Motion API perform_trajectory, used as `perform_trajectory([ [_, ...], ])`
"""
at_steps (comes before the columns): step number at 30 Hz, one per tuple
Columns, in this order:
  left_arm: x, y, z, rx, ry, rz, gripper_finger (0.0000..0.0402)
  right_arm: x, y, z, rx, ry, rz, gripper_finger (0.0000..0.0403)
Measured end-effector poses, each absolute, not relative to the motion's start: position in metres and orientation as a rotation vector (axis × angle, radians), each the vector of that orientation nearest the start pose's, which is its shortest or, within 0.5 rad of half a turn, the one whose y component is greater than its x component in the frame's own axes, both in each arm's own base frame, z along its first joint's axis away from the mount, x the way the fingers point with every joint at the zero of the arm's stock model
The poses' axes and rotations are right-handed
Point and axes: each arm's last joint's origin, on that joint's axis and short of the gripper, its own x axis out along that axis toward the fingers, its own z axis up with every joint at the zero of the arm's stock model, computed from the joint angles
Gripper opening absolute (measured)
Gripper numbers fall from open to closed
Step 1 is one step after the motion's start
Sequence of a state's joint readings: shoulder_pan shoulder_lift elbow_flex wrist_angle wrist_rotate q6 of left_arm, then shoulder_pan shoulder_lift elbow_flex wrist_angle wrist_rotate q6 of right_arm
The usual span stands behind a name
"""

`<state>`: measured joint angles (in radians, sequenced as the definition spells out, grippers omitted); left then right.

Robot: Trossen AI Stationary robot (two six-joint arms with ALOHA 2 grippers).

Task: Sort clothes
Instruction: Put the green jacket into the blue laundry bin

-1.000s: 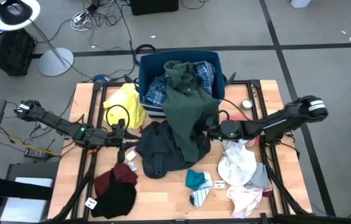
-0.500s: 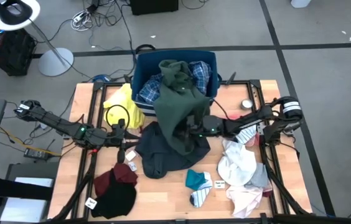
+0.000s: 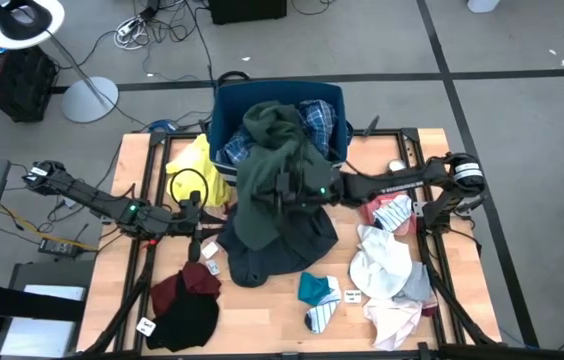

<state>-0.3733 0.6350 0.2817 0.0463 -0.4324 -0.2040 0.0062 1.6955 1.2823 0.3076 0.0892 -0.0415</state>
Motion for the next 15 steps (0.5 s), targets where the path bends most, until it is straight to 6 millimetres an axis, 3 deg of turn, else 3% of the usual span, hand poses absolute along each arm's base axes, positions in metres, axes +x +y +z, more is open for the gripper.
perform_trajectory([
  [7,0.142,-0.043,0.203,-0.07,0.276,0.085,0.0099,0.398,-0.04,0.392,-0.182,0.041,-0.201,0.0002],
  [15,0.142,-0.042,0.202,-0.062,0.284,0.086,0.0099,0.369,-0.102,0.472,-0.252,-0.11,-0.369,0.0001],
])
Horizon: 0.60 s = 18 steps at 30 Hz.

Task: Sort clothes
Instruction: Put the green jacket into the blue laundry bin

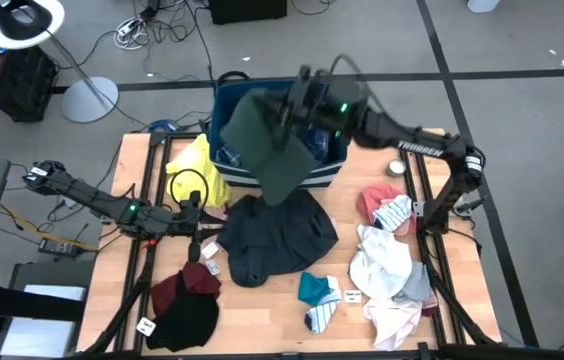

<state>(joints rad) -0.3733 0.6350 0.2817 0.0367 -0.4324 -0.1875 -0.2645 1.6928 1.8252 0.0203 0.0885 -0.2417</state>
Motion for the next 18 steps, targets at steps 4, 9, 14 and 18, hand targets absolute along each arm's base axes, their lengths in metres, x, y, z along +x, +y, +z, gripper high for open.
perform_trajectory([
  [4,0.141,-0.042,0.201,-0.057,0.295,0.087,0.0099,0.355,-0.124,0.487,-0.257,-0.104,-0.417,0.0001],
  [9,0.141,-0.042,0.201,-0.054,0.296,0.086,0.0099,0.35,-0.145,0.466,-0.228,0.106,-0.445,0.0],
  [14,0.141,-0.042,0.201,-0.051,0.297,0.086,0.0099,0.349,-0.157,0.428,-0.174,0.334,-0.453,0.0],
  [18,0.141,-0.042,0.201,-0.05,0.297,0.086,0.0099,0.35,-0.164,0.394,-0.106,0.455,-0.479,0.0],
])
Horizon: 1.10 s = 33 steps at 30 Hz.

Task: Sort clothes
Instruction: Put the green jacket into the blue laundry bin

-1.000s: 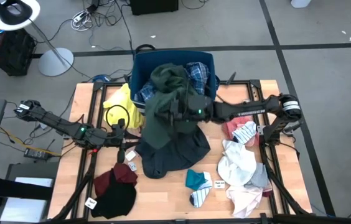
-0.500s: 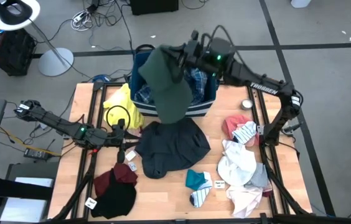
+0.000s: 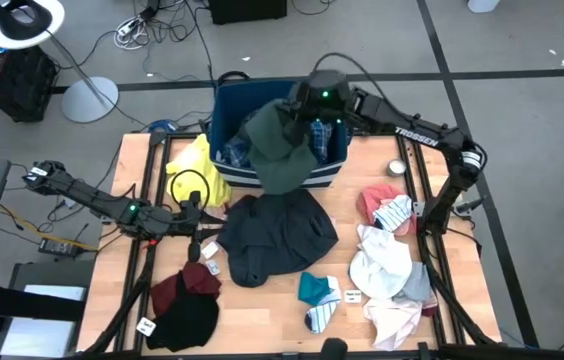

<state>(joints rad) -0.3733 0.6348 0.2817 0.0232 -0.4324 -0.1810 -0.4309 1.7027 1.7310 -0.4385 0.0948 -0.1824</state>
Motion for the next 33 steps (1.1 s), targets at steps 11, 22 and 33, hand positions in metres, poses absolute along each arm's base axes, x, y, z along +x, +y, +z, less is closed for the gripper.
perform_trajectory([
  [11,0.141,-0.042,0.201,-0.052,0.296,0.086,0.0099,0.341,-0.176,0.308,0.054,0.671,-0.479,0.0],
  [22,0.141,-0.042,0.201,-0.052,0.296,0.086,0.0099,0.334,-0.182,0.291,0.12,0.707,-0.485,0.0012],
  [33,0.142,-0.042,0.202,0.016,0.289,0.075,0.0099,0.33,-0.181,0.343,0.13,0.696,-0.494,0.0093],
])
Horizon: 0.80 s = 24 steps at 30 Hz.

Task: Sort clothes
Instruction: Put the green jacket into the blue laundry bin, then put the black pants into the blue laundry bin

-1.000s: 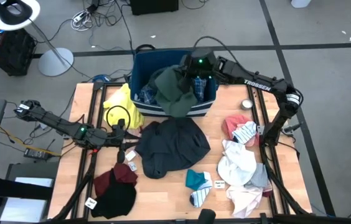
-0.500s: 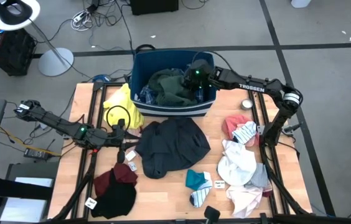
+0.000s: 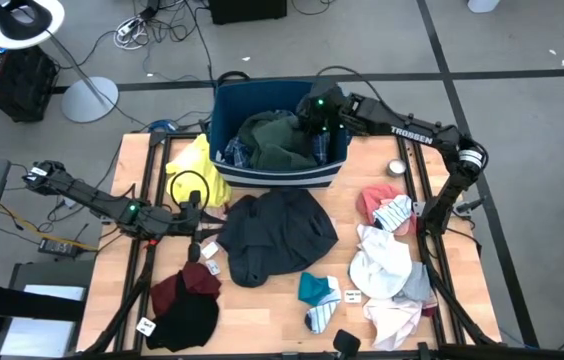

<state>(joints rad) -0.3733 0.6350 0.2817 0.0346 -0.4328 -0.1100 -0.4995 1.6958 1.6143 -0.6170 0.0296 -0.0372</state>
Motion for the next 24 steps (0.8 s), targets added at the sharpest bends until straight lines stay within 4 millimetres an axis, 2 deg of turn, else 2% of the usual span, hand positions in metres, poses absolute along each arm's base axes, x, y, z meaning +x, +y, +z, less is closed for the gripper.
perform_trajectory([
  [7,0.142,-0.043,0.205,0.005,0.261,0.073,0.0099,0.318,-0.174,0.371,0.147,0.751,-0.479,0.0143],
  [13,0.143,-0.043,0.209,-0.01,0.223,0.072,0.0099,0.299,-0.16,0.399,0.146,0.662,-0.377,0.0158],
  [20,0.145,-0.042,0.219,-0.025,0.117,0.12,0.0099,0.253,-0.134,0.434,0.131,0.591,-0.338,0.0156],
  [24,0.145,-0.042,0.219,-0.051,0.115,0.138,0.0099,0.221,-0.116,0.439,0.142,0.589,-0.337,0.0158],
])
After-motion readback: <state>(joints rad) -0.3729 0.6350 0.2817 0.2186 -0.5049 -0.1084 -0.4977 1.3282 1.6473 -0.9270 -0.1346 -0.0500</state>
